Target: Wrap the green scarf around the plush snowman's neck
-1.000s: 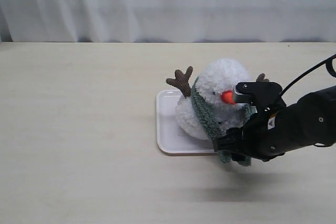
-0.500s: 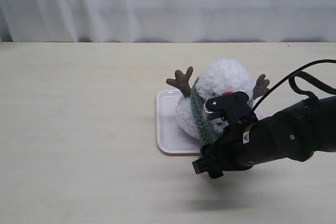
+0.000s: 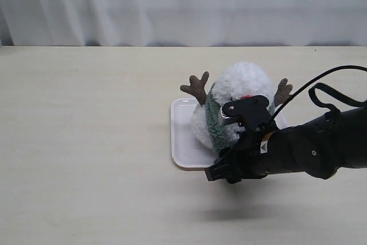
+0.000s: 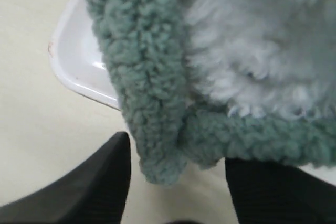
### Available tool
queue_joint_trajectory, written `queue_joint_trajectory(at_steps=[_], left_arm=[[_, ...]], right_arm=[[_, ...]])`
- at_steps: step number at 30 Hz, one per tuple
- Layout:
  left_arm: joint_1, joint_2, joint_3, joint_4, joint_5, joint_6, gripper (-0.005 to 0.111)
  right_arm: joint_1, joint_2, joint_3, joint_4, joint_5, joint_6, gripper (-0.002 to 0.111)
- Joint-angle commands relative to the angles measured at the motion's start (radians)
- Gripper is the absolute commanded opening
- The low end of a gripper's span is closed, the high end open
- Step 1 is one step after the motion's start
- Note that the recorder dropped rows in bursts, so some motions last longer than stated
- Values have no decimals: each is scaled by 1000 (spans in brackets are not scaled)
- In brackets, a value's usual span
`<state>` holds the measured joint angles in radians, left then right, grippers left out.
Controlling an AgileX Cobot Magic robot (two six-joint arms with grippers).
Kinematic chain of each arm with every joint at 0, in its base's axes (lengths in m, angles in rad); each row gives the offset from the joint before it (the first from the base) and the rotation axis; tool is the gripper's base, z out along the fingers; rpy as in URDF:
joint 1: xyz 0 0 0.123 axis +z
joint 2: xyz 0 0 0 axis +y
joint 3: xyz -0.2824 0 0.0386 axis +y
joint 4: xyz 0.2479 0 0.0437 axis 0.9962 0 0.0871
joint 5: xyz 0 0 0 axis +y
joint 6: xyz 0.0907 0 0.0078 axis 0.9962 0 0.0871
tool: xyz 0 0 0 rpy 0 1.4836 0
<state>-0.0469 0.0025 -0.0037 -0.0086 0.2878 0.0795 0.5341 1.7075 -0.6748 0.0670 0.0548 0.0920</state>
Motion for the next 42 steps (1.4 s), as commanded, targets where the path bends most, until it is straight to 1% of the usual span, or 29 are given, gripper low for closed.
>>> queue_joint_trajectory(at_steps=[1,2,4,7,8,11,17,25,34,39,42], left_arm=[[0,-3,4,0,-12,-6,0],[0,-3,4,0,-12,-6,0],[0,-3,4,0,-12,-6,0],[0,-3,4,0,-12,-6,0],[0,-3,4,0,-9,-6,0],[0,-3,4,0,-9,-6,0],[0,-3,4,0,-9,-6,0],[0,-3,4,0,-9,-6,0],[0,-3,4,0,-9,-6,0],[0,-3,4,0,-11,-6,0],[0,-3,4,0,-11,-6,0]], right_arm=[[1,14,2,-8,-8,-5,42],[1,19,2,-8,-8,-5,41],[1,41,2,-8,-6,-5,31],[1,56,2,-8,-2,-11,6],[1,56,2,-8,-2,-17,4],[1,56,2,-8,7,-38,4],[1,46,0,-8,102,-99,4],[1,-58,0,-67,208,-107,4],[1,-80,0,-222,320,-92,4],[1,-80,0,-394,389,38,4],[1,-80,0,-482,396,123,4]])
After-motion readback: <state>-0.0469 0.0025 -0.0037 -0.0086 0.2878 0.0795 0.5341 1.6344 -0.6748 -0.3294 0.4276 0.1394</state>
